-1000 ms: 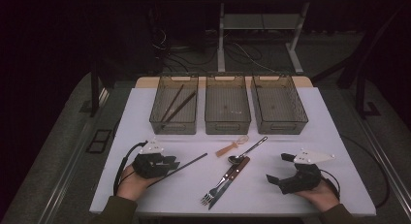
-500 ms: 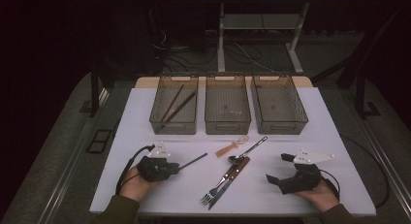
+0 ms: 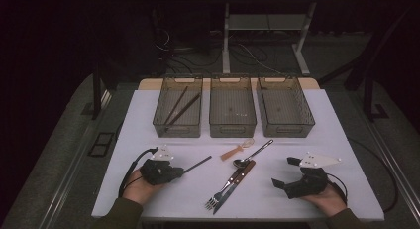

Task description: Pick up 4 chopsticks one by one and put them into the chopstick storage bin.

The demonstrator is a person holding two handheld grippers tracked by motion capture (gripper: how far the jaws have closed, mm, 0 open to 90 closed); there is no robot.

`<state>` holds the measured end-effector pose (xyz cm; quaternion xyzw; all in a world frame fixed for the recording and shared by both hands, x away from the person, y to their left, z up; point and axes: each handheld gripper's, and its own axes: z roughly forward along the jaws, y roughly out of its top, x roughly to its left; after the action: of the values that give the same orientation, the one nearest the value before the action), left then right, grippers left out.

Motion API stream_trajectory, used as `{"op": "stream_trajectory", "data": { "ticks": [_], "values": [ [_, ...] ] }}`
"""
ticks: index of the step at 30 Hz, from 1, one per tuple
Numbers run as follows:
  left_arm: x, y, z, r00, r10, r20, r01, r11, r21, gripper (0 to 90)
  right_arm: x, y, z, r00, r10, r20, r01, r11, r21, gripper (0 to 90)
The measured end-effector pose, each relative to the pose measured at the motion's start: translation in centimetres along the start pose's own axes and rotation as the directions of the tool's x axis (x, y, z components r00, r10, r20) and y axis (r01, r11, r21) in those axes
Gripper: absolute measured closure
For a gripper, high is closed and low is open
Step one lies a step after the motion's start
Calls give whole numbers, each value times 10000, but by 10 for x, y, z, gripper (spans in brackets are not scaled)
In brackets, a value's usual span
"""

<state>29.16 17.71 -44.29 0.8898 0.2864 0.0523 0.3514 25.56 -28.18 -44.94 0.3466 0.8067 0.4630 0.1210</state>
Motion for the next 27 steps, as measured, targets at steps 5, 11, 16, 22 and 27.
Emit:
{"op": "stream_trajectory", "data": {
  "ticks": [5, 11, 16, 22, 27],
  "values": [
    [2, 0, -1, 9999, -88, 80, 88, 10000, 9, 859, 0, 0, 0, 10000, 24, 1, -24, 10000, -4, 16],
    [0, 3, -6, 9994, -312, 127, 316, 9990, -304, 860, 0, 0, -1, 10000, 16, -6, -16, 10000, -14, 16],
    [1, 5, -11, 9997, -240, 65, 243, 9988, -430, 860, 0, 0, -1, 10000, 15, -5, -15, 10000, -2, 16],
    [0, 8, -15, 9998, -201, 43, 203, 9983, -542, 859, 0, 0, 0, 10000, 5, -2, -5, 10000, 11, 16],
    [1, 12, -19, 9996, -265, 41, 268, 9969, -746, 859, 0, 0, 0, 10000, 37, 3, -37, 10000, 15, 16]
  ]
}}
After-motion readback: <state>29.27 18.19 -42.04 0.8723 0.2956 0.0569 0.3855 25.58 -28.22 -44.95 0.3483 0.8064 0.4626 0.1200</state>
